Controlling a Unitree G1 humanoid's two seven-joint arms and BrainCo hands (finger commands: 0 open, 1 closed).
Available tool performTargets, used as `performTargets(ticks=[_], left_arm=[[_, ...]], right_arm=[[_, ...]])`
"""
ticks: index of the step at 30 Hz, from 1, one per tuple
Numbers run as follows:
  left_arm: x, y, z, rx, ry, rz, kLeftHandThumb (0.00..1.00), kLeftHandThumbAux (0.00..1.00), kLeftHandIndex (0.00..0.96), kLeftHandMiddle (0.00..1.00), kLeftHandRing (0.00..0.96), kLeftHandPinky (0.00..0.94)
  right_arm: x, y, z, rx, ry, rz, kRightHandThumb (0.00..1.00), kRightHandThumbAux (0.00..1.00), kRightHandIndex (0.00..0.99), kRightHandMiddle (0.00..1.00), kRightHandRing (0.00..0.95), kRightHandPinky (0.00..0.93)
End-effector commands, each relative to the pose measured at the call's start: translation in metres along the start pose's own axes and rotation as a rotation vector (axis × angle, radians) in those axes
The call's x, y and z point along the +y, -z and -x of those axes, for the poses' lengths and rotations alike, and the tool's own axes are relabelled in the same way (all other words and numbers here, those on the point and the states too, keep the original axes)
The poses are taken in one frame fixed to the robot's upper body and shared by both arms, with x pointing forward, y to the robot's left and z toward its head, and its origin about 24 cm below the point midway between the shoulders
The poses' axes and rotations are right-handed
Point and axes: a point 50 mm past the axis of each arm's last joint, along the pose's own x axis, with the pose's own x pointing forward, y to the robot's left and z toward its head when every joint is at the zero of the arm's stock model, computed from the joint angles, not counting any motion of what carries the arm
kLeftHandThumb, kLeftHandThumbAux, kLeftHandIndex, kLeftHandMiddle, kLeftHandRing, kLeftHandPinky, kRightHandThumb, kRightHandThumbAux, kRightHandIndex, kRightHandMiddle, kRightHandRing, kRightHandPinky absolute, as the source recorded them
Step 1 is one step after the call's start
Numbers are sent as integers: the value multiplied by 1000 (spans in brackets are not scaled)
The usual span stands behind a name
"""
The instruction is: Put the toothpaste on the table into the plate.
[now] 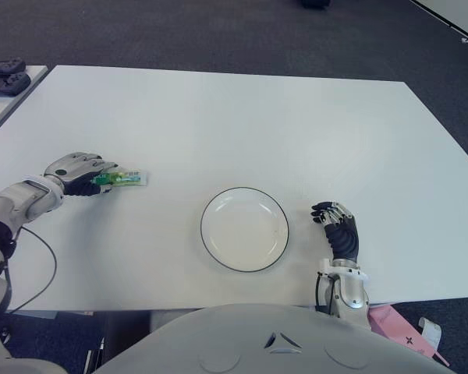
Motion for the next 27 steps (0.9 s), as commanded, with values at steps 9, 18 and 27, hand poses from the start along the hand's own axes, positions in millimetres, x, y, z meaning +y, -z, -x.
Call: performTargets(ticks=[9, 18, 27], left_arm=[[-30, -32, -9, -113, 74, -21, 508, 158, 0, 153, 136, 165], [-32, -37, -10, -121, 63, -7, 503, 169, 0, 150, 134, 183], [-34, -39, -11, -119, 61, 9, 518, 207, 0, 146, 133, 192]], right_arm=[[-3, 3, 3, 26, 18, -8, 711, 727, 429, 485, 474, 465], [-4, 2, 6, 33, 22, -7, 711, 729, 429, 485, 478, 447], [-5, 1, 7, 41, 29, 5, 710, 728, 428, 478, 475, 457]])
